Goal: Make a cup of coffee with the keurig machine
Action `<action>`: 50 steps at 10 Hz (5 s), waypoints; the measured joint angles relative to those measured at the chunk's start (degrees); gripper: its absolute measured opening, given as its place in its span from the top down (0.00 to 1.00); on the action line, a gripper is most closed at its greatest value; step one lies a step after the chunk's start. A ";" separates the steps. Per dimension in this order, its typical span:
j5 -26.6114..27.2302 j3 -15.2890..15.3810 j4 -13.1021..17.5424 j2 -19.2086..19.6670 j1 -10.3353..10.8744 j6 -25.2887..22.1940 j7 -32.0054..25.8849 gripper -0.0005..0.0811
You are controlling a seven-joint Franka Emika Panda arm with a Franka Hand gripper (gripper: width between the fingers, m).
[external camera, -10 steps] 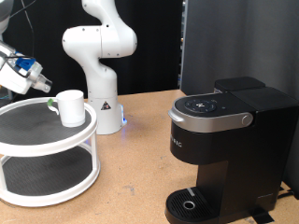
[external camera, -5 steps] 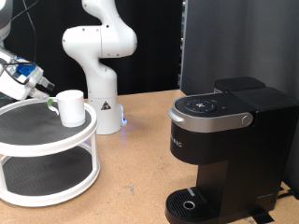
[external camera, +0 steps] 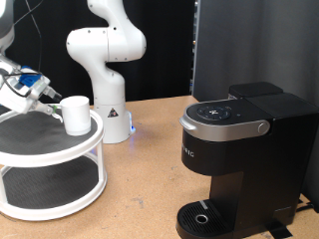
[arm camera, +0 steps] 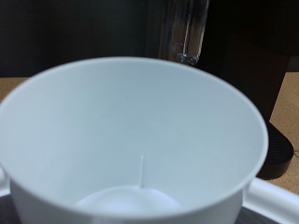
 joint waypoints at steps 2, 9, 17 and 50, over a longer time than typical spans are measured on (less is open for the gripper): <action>0.15 0.03 -1.60 0.54 0.20 2.34 -1.09 0.00; 2.05 -0.89 -4.26 1.73 0.21 1.68 -6.06 0.37; 2.08 -1.36 -4.42 1.21 0.15 0.55 -5.98 0.91; 53.27 22.96 -10.10 4.97 18.06 36.49 -1.70 0.91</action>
